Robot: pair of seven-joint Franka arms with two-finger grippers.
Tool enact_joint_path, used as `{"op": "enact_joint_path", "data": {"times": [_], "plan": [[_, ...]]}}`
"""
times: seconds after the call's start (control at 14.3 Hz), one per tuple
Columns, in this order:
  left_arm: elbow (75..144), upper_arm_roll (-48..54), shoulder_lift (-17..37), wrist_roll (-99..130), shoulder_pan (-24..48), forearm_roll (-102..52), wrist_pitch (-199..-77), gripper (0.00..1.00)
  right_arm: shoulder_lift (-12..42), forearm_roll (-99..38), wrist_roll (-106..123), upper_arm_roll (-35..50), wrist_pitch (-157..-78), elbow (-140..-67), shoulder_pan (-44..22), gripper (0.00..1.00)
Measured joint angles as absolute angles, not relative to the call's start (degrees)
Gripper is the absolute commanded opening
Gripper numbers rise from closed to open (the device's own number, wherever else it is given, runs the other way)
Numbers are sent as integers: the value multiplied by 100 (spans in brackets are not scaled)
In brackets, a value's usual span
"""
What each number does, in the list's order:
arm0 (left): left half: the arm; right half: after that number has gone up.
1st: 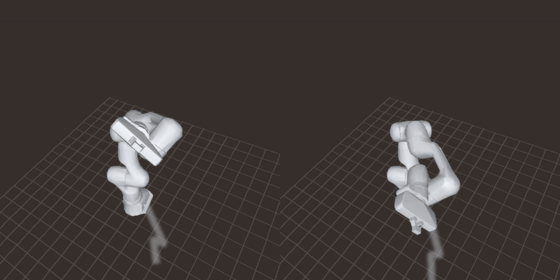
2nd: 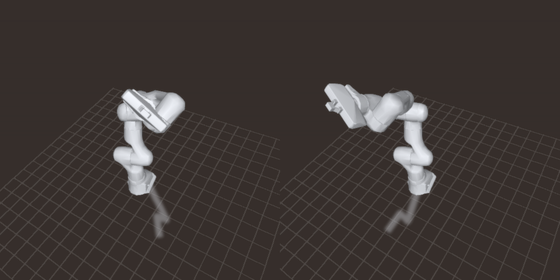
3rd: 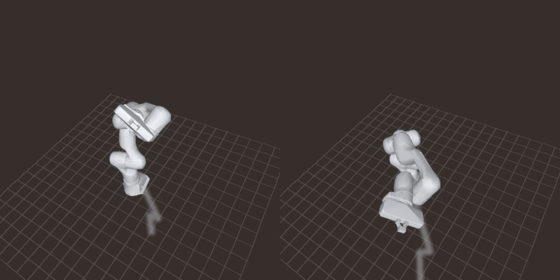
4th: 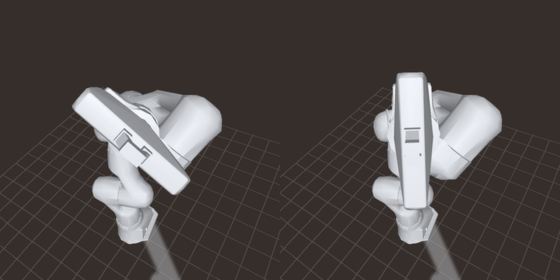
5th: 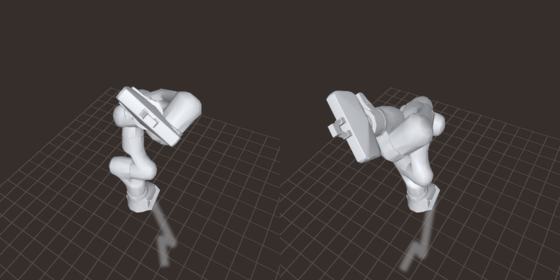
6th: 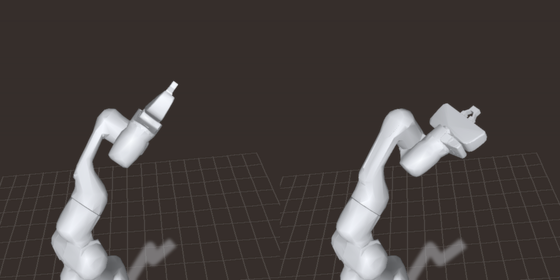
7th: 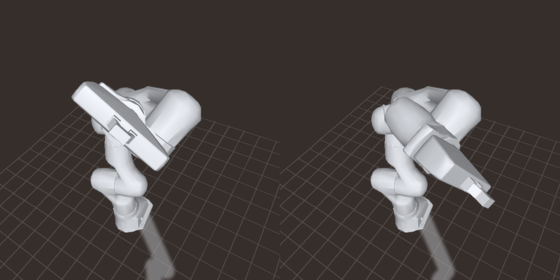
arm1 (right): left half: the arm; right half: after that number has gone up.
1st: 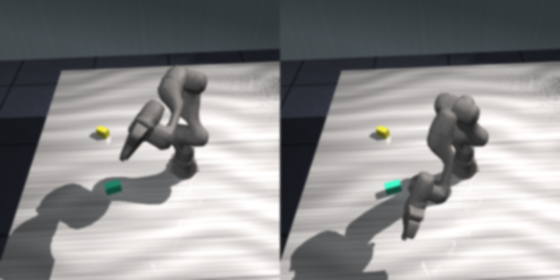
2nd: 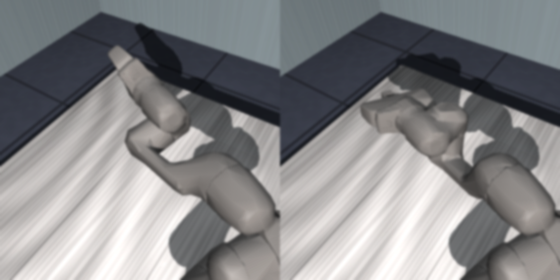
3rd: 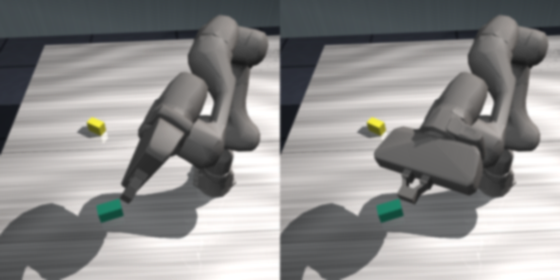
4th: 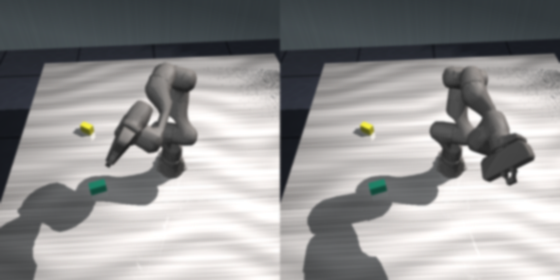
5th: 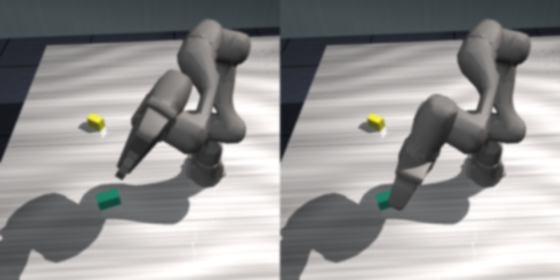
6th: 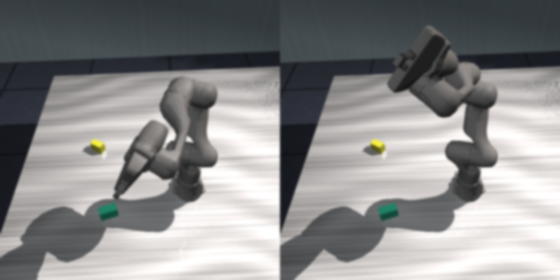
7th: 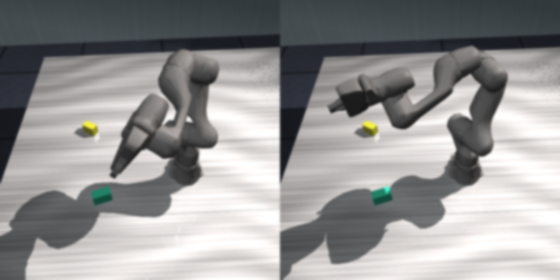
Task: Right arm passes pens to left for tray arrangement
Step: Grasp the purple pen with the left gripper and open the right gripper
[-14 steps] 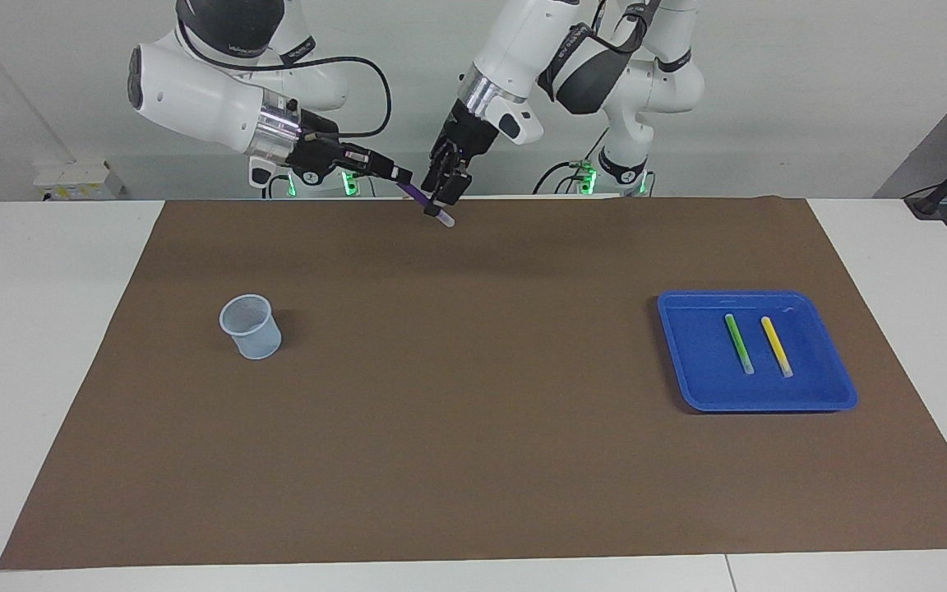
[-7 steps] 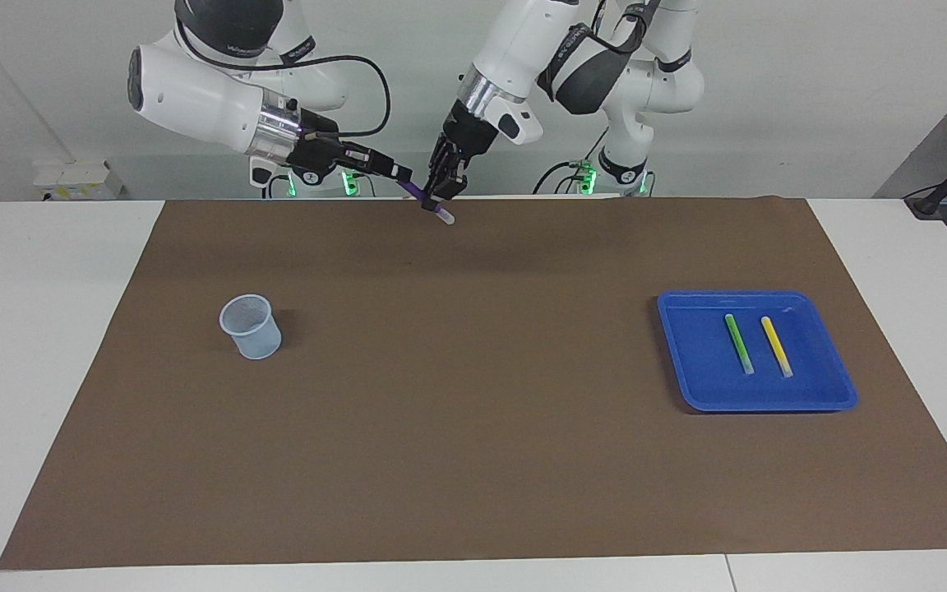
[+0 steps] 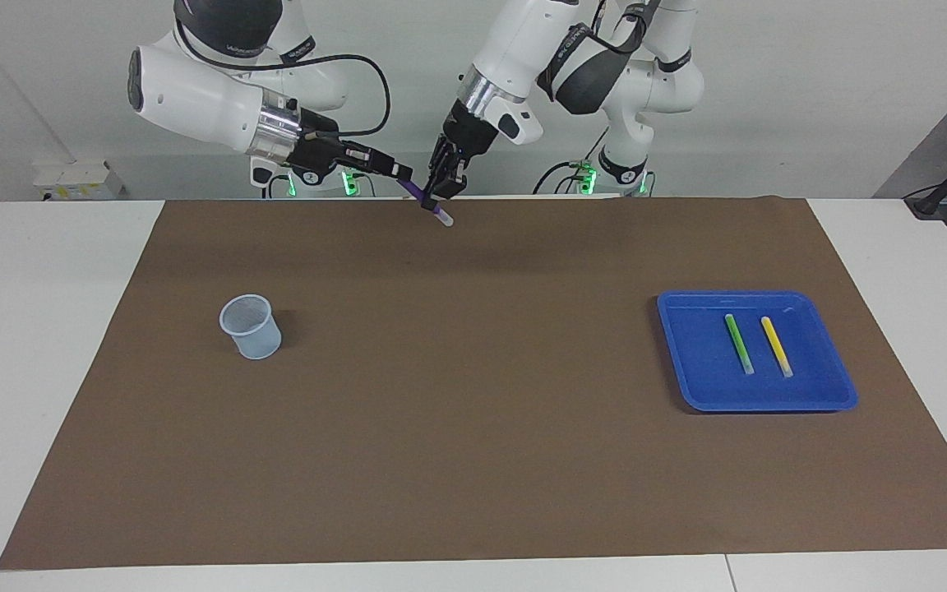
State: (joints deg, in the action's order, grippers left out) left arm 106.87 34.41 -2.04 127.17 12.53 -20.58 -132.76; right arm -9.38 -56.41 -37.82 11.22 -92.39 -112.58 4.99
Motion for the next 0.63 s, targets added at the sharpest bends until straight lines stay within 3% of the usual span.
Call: {"op": "enact_joint_path", "data": {"times": [0.42, 0.56, 0.63], "plan": [[10687, 3441, -204, 12717, 1255, -2057, -13276, 0, -938, -5641, -3782, 1121, -9236, -11258, 500, 0], [10687, 3442, -204, 12717, 1259, -2037, -13276, 0, -938, -5641, -3782, 1120, -9231, -11259, 500, 41], [10687, 3441, -204, 12717, 1269, -2010, -13277, 0, -938, -5641, -3782, 1118, -9219, -11260, 501, 50]]}}
